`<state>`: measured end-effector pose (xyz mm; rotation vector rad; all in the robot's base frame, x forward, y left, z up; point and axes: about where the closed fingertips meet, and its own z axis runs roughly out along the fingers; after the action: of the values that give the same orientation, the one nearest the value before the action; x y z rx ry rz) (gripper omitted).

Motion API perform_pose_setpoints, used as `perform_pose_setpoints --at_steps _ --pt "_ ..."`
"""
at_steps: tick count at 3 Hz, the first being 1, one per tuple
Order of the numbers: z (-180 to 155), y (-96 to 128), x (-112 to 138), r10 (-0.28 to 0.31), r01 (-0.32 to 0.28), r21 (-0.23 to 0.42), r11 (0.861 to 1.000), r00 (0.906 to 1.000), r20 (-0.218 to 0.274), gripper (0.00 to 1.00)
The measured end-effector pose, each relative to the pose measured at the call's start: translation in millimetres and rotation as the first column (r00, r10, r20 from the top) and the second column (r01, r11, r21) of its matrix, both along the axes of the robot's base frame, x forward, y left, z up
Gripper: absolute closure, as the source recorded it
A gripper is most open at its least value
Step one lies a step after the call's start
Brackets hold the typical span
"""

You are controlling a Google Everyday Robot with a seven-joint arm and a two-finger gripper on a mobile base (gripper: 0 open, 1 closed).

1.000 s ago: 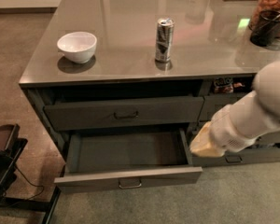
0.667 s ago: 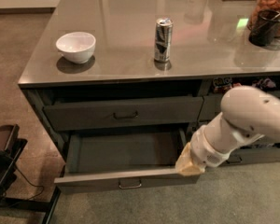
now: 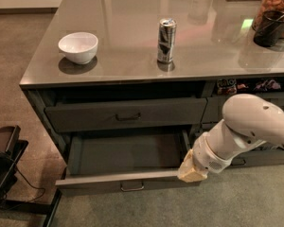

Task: Close middle drawer

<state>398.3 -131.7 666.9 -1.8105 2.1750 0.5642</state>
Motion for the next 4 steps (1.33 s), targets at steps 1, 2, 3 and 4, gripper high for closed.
perform_pose_setpoints --at_steps 1,2,3,4 --pt "-38 -1 -14 0.01 -0.01 0.014 1.0 0.9999 -0.014 1.0" --pt "-95 -3 -21 -0.029 0.026 0.085 0.996 0.9989 0.036 1.0" --pt "-154 -7 -8 -0.123 0.093 0.199 0.976 0.9824 0.141 1.0" --pt "-152 -6 -8 -0.12 0.091 0.197 0.976 0.9829 0.139 1.0"
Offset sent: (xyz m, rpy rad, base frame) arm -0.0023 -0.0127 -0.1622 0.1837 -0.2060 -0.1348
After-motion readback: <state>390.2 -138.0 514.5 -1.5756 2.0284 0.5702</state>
